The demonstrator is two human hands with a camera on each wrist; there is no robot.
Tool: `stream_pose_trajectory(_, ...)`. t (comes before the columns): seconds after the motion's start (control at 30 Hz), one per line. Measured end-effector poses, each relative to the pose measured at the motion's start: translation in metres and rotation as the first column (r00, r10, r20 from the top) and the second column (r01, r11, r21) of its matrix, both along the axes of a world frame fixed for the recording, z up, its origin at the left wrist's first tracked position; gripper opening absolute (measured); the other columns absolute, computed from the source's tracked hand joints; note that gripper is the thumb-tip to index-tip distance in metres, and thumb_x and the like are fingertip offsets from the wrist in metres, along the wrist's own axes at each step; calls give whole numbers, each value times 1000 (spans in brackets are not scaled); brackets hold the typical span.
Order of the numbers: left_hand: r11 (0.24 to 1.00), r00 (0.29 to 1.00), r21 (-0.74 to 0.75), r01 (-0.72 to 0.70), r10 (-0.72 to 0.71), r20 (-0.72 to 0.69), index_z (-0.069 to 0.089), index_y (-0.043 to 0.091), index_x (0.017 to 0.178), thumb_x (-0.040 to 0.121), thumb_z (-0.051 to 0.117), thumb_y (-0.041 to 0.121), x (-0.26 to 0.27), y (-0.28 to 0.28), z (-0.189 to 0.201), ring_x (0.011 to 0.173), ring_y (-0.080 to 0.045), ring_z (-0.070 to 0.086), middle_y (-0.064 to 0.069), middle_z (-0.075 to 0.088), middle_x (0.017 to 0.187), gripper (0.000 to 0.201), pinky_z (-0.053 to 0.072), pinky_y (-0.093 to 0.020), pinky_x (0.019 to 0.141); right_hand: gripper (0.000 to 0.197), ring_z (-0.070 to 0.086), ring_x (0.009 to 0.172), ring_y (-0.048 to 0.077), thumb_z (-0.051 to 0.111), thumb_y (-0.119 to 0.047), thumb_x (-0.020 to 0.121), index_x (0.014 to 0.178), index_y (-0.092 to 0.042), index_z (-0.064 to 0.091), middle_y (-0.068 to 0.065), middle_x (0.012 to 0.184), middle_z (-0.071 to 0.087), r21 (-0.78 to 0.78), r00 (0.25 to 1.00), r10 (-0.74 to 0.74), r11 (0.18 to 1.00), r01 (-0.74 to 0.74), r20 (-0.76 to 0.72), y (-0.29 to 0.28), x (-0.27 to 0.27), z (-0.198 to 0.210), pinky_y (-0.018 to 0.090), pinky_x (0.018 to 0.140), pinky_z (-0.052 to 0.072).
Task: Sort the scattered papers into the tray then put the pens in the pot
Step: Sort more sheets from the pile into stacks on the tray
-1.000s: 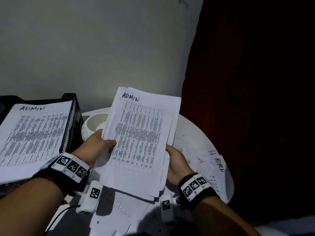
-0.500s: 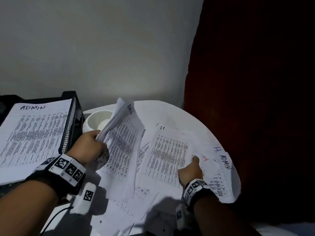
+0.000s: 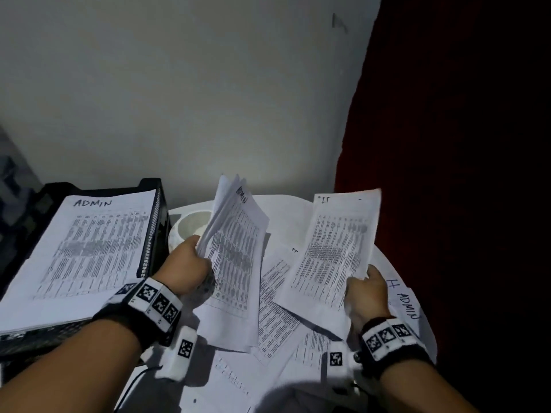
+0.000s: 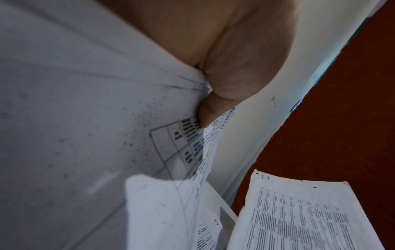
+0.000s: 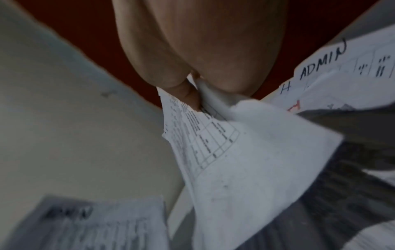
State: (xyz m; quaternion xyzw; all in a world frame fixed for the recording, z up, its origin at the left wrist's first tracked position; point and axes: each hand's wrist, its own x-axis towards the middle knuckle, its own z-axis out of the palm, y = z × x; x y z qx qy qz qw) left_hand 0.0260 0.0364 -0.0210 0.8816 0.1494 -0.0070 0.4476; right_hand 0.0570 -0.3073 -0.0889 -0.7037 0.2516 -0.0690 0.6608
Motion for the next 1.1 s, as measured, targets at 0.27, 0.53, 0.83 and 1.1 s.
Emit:
stream_pose_trajectory(0.27, 964, 1000, -267, -1, 6, 16, 56, 15, 100, 88, 59, -1, -9, -7, 20, 59, -21, 53, -6, 52, 68, 21, 43, -29, 55, 40, 73, 100, 42, 43, 13, 100, 125, -8, 65, 21, 116, 75, 450, 975, 217, 868, -212, 40, 13, -16, 37, 56, 80, 61)
stream_pose_trajectory(0.53, 693, 991, -714, 105, -132, 17, 61, 6, 120, 92, 51, -14, -18, -29, 29, 80, -28, 73, -16, 75, 92, 35, 59, -34, 68, 39, 70, 110, 41, 58, 3, 98, 133, -15, 62, 18, 118, 75, 356, 923, 373, 878, -318, -97, 54, -29, 15, 59, 99, 54)
stream_pose_trajectory(0.83, 692, 993, -716, 92, -121, 10, 62, 20, 123, 82, 75, 45, -11, -40, 16, 119, -29, 64, -7, 72, 119, 50, 49, -39, 102, 47, 74, 101, 25, 51, 11, 96, 121, -24, 67, 5, 117, 76, 62, 942, 336, 940, -336, 10, 59, -23, 31, 39, 84, 62)
stream_pose_trajectory(1.1, 910, 989, -411, 52, 10, 148, 68, 13, 114, 89, 68, 9, -14, -38, 22, 95, -23, 72, -5, 76, 100, 25, 58, -47, 90, 42, 67, 109, 10, 64, 6, 93, 130, -13, 59, -3, 118, 71, -137, 919, 258, 964, -226, 297, 66, -31, 66, 34, 106, 50)
